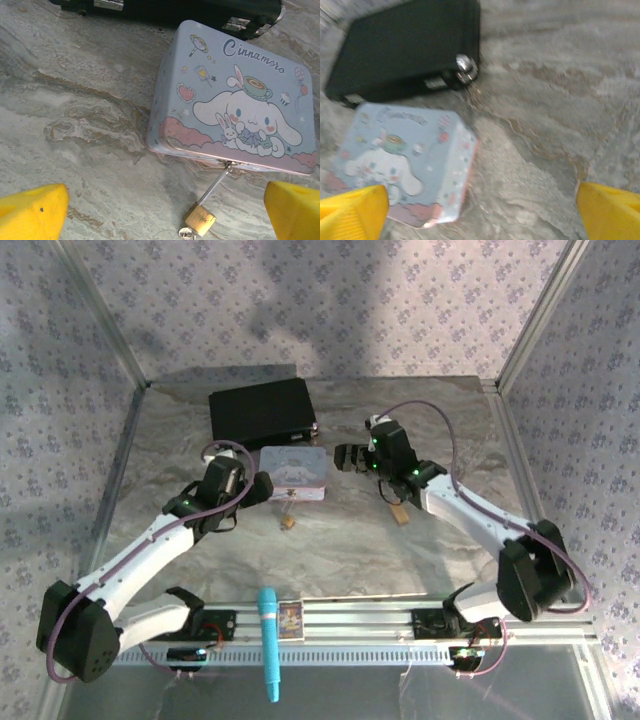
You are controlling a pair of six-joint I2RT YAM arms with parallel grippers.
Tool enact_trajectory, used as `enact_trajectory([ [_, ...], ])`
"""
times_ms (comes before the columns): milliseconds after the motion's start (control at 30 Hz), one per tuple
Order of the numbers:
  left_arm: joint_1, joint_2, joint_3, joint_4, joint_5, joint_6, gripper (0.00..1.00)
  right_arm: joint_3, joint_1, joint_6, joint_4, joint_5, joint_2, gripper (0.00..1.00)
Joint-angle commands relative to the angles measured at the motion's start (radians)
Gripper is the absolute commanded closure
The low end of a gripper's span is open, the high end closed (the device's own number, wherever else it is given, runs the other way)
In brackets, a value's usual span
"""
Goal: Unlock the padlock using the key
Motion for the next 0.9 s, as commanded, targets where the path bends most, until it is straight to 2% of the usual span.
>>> enact_trajectory([
  [0, 0.009, -0.021, -0.013, 0.044, 0.019, 0.012, 0.00, -0.027, 0.043, 0.015, -0.030, -0.107, 0.029, 0.05],
  [133, 0.009, -0.037, -0.044, 0.057, 0.016, 0.000, 0.00, -0.011, 0.207, -0.022, -0.027, 0.140, 0.019, 0.03],
  [233, 0.012, -0.047, -0.064, 0.064, 0.015, -0.005, 0.00, -0.020, 0.366, -0.085, 0.018, 0.457, 0.013, 0.00],
  [300, 0.015, -0.051, -0.072, 0.066, 0.007, -0.006, 0.00, 0.012, 0.413, -0.045, -0.002, 0.623, 0.040, 0.00],
  [367, 0.019, -0.054, -0.079, 0.067, 0.004, -0.006, 0.00, 0.105, 0.394, 0.037, -0.133, 0.621, 0.097, 0.00],
  [467, 0.020, -0.058, -0.082, 0.067, 0.004, -0.006, 0.00, 0.298, 0.349, 0.017, -0.309, 0.436, 0.214, 0.00],
  [600, 0.022, -0.075, -0.094, 0.062, -0.002, -0.013, 0.00, 0.225, 0.414, -0.055, -0.139, 0.418, 0.213, 0.00],
  [733, 0.023, -0.109, -0.111, 0.044, -0.025, -0.024, 0.00, 0.252, 0.444, 0.030, -0.167, 0.399, 0.248, 0.00],
  [867, 0.037, -0.132, -0.134, 0.037, -0.044, -0.048, 0.00, 0.247, 0.467, 0.144, -0.181, 0.380, 0.299, 0.05],
])
